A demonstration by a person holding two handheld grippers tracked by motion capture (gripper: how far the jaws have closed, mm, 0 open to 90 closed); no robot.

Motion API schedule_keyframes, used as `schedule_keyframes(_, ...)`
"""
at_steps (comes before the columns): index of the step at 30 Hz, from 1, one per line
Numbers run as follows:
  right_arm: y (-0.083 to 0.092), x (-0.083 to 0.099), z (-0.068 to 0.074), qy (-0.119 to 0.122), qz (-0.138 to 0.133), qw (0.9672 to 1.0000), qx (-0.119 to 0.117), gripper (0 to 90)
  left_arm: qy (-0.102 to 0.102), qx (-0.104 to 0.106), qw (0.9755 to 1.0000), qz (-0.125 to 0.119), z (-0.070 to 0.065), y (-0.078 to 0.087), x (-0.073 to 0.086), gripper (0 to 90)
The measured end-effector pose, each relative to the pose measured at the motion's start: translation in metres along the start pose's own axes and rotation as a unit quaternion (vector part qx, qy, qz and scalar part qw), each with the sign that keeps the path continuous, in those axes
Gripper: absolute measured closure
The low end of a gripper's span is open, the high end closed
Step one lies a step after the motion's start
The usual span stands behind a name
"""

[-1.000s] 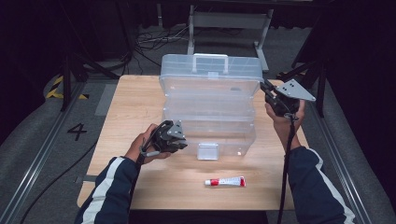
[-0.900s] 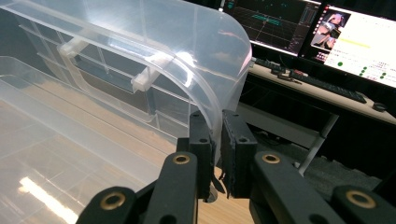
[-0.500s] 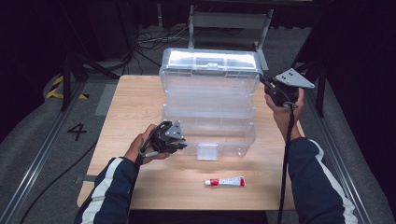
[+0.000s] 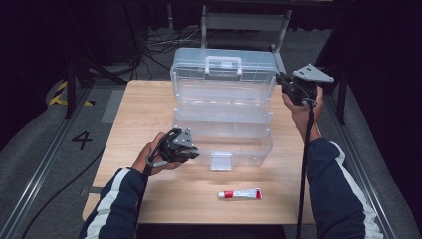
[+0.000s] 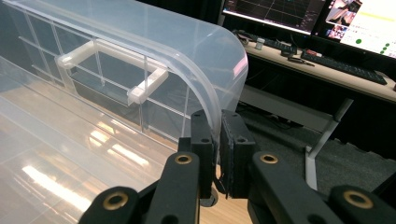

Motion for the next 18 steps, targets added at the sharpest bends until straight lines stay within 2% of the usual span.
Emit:
schedule_keyframes(6,-0.003,-0.003,-0.001,0.001,0.013,0.9999,-0.001,84.9,0.000,-0.001,1.0000,0.000,0.000,0.000,0.001,77.4)
schedule_keyframes(14,-0.009,-0.004,-0.006,-0.015,0.012,0.9998,-0.009,85.0,-0.003,0.002,1.0000,-0.005,0.000,0.000,0.001,77.5)
schedule_keyframes(18,-0.012,-0.005,-0.006,-0.012,0.014,0.9998,-0.007,84.9,-0.002,0.002,1.0000,-0.007,0.001,-0.001,0.001,77.4)
Point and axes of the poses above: each handheld gripper's, and its own axes: y roughly backward along the jaws, x roughly out of its underside, z roughly to its left, the point moved 5 cm from there along -y, roughly forward along the jaws, and after that the axes turned 2 degrees about x, right-handed, at the moved point
